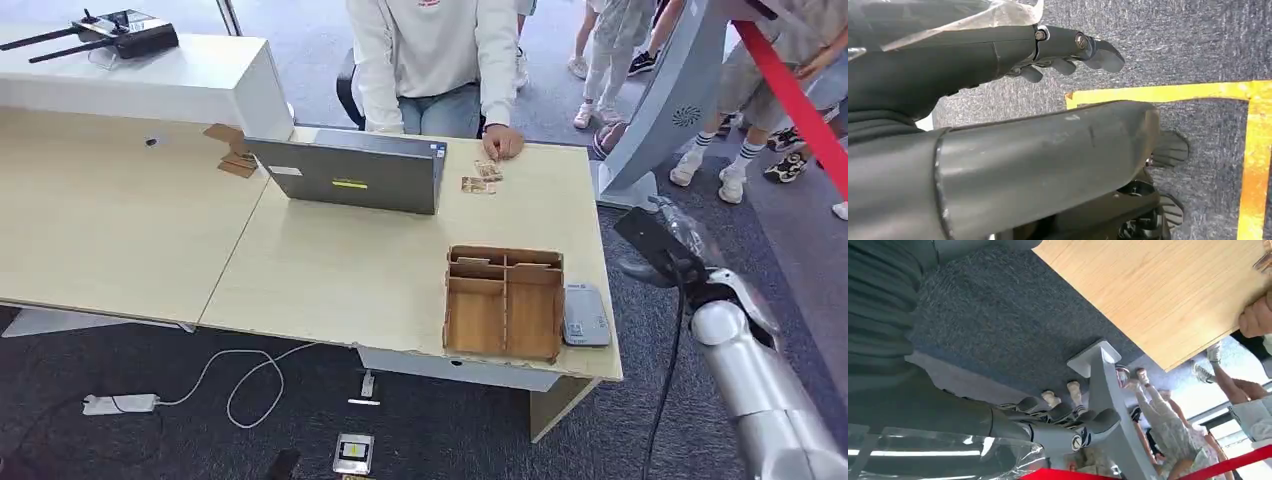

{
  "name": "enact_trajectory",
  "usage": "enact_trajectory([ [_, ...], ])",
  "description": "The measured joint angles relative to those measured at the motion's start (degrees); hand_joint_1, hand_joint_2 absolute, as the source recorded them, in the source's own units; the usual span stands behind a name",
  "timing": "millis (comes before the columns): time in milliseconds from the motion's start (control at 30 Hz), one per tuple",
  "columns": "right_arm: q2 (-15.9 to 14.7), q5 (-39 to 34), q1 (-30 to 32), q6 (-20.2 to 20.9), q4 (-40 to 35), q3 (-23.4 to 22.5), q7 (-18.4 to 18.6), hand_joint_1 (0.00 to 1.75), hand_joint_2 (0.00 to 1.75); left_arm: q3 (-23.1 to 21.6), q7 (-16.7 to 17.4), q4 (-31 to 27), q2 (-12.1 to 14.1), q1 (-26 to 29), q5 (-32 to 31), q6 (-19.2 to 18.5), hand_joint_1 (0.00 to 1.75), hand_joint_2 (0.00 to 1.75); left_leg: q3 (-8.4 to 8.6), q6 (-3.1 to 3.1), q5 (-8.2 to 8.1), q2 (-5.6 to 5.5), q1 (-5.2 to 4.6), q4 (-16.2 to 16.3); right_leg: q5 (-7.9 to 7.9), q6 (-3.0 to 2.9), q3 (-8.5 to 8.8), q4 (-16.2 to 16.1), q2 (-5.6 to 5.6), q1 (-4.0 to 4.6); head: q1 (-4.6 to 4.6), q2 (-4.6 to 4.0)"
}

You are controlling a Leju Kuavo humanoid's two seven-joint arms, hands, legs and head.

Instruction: Pass the card to the sensor for recognition and then transmit it.

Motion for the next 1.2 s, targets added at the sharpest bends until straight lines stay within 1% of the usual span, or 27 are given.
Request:
enact_trajectory([
  [333, 0.3, -0.6, 1.5, 2.1, -6.1, 0.7, 0.5, 0.00, 1.75, 0.0, -0.9, 0.0, 0.0, -0.1, -1.4, -0.2, 0.00, 0.00, -0.01, 0.00, 0.00, 0.00, 0.00, 0.0, 0.00, 0.00, 0.01, 0.0, 0.00, 0.00, 0.00, 0.00],
  [567, 2.0, -0.8, 2.2, 3.8, -9.6, 1.4, 0.6, 0.00, 1.75, 0.0, -1.4, 0.0, 0.1, -0.3, -2.0, -0.9, 0.00, 0.00, -0.01, 0.00, 0.00, 0.00, 0.00, 0.0, 0.00, 0.00, 0.02, 0.0, 0.00, 0.00, 0.00, 0.00],
  [700, 2.9, -0.9, 2.2, 5.1, -11.2, 1.7, 1.3, 0.00, 1.75, 0.0, -1.5, 0.0, 0.2, -0.6, -2.0, -1.2, 0.00, 0.00, -0.01, 0.00, 0.00, -0.01, 0.00, 0.0, 0.00, 0.00, 0.02, 0.0, -0.01, 0.01, 0.00, 0.00],
  [900, 3.2, -1.0, 2.5, 7.5, -13.6, 2.1, 2.7, 0.00, 1.75, 0.0, -0.9, 0.0, 0.2, -1.2, -2.0, -1.2, 0.00, 0.00, 0.00, 0.00, 0.00, 0.00, 0.00, 0.0, 0.00, 0.00, 0.01, 0.0, -0.01, 0.00, 0.02, 0.00],
  [1200, 3.7, 0.9, 4.1, 7.8, -15.0, 3.0, 2.4, 0.00, 1.75, 0.0, -0.7, 0.0, 0.2, -1.9, -2.0, -1.3, 0.00, 0.00, -0.01, 0.00, 0.00, -0.01, 0.00, 0.0, 0.00, 0.00, 0.01, 0.0, -0.01, 0.01, 0.00, 0.00],
])
